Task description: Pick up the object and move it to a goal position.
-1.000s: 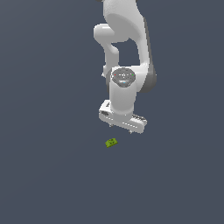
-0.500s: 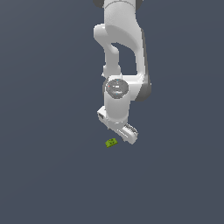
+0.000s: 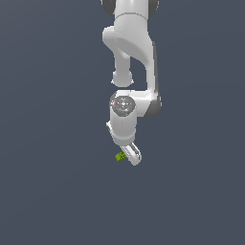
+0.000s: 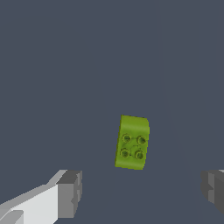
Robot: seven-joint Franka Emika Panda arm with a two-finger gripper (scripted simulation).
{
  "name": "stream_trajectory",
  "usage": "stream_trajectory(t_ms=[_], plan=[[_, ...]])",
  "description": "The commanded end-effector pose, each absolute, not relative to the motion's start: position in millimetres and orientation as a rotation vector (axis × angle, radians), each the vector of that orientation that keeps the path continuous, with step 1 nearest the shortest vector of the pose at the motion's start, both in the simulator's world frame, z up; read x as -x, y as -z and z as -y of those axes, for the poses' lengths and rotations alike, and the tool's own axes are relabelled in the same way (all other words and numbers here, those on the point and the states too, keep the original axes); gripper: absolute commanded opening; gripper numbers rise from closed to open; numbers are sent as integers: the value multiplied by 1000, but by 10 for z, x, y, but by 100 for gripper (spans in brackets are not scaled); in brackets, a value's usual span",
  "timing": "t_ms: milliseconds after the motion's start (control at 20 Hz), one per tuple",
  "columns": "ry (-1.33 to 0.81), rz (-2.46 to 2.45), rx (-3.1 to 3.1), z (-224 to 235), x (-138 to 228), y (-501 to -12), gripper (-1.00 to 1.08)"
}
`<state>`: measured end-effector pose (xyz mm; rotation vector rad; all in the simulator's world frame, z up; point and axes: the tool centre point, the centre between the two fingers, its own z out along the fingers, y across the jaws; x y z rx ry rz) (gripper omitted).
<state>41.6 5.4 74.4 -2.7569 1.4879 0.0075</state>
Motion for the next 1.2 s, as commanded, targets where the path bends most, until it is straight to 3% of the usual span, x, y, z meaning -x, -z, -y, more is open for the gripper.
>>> stream_trajectory(t_ms=[0, 700, 1150], plan=[[-5, -1557, 2722, -22, -428, -700, 100], [-1, -1660, 2667, 31, -442, -592, 100], [-1, -1666, 2663, 35, -431, -185, 100]])
